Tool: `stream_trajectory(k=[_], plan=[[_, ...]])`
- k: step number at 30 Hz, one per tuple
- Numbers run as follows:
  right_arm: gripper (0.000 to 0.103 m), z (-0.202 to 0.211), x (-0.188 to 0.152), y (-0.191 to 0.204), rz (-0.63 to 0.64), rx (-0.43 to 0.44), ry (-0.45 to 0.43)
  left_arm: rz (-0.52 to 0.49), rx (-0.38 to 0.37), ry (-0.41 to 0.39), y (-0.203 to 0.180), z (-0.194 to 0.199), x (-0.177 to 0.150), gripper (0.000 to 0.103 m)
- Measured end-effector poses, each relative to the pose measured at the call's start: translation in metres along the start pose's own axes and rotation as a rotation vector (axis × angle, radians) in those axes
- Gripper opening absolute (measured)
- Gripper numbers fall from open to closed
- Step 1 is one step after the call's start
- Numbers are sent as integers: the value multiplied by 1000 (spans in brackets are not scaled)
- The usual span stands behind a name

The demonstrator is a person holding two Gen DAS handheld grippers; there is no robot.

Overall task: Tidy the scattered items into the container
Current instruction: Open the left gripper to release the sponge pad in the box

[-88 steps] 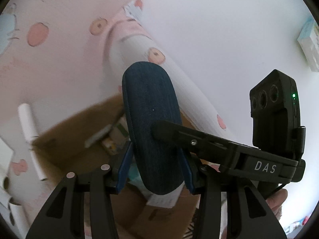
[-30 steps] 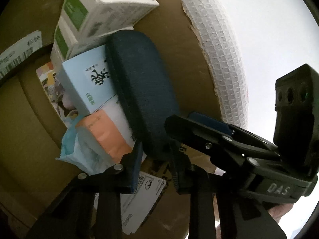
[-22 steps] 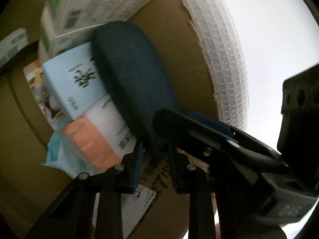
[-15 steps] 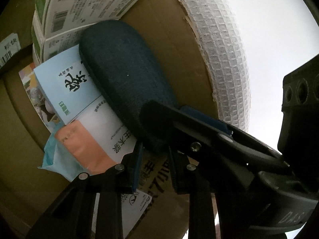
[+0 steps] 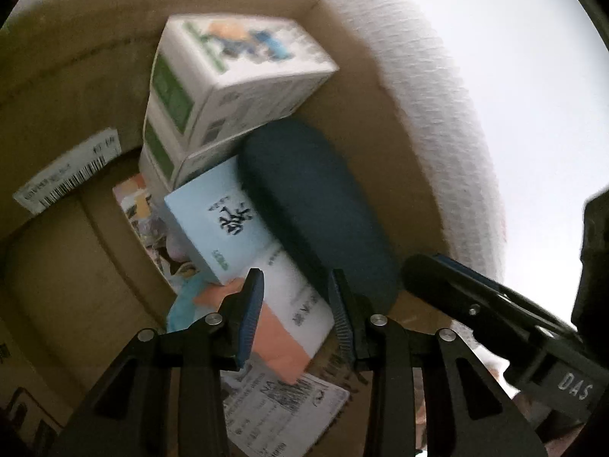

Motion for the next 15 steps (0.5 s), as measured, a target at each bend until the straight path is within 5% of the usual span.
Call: stream_trajectory(k=[2,5,15], plan=[[24,-4,2,2,-9,-13,21,47,-68,15,5,-1,2,22],[24,-10,5,5,2,-20,37,55,-112,32,2,-2,4,8],[24,-29,6,0,-65,-20,77,4,-78,-1,-8,4,4,7]])
Point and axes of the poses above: each gripper's, at about its wrist camera, not at the fingertips, and z roughly against the way its jaws point, y to its left, x to its top, the point moved 1 cm from there along -z, roughly the way its jaws point, and after that the axes turned 10 degrees about -x, right-handed, at the moved point
